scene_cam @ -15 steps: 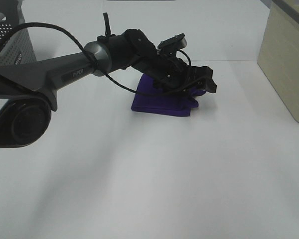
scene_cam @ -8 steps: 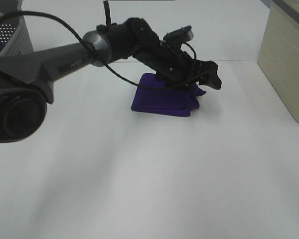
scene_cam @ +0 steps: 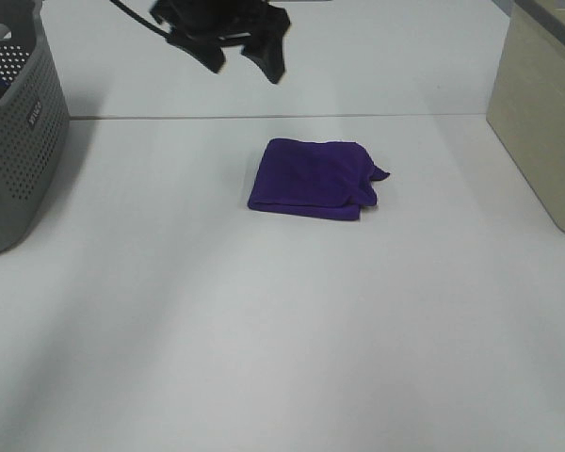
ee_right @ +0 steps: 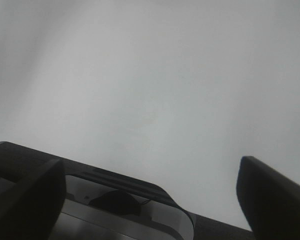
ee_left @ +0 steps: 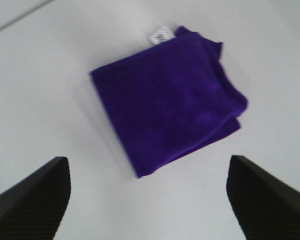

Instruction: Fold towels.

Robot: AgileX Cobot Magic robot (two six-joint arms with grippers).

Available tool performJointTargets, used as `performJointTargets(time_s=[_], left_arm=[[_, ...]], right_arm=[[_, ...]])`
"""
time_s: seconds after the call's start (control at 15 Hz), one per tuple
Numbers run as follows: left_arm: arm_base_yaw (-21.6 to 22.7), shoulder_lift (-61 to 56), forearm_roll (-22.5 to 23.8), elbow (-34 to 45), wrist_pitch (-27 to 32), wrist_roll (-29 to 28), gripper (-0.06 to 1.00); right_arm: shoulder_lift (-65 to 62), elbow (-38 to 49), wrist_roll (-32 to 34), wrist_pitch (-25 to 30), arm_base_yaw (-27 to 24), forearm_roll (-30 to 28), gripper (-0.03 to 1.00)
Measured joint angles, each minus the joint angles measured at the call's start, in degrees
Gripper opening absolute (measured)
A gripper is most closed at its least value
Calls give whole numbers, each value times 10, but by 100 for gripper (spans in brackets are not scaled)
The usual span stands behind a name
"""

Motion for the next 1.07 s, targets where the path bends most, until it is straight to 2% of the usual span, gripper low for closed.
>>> performJointTargets(time_s=[0.2,0.4,0.53,0.6,0.73,0.87,1.07], left_arm=[[46,-53,75,0,3,-67,78],[114,-117,96,10,4,-100,78],[154,-174,104,65,4,-101,78],[206,-266,123,178,4,-93,78],[245,-383,128,317,4,-74,78],[262,-523,129,472,3,-70,78],[263,-751,139,702,-15,-77,78]], right_arm=[[0,-8,5,0,0,-2,90],[0,-39,41,0,0,-37,90],[0,-49,58,-1,0,-68,90],[-9,-49,70,-1,0,-77,90],[-42,-49,70,0,0,-79,90],[-99,-50,70,0,0,-86,90],[-228,-32,53,-2,0,-89,90]])
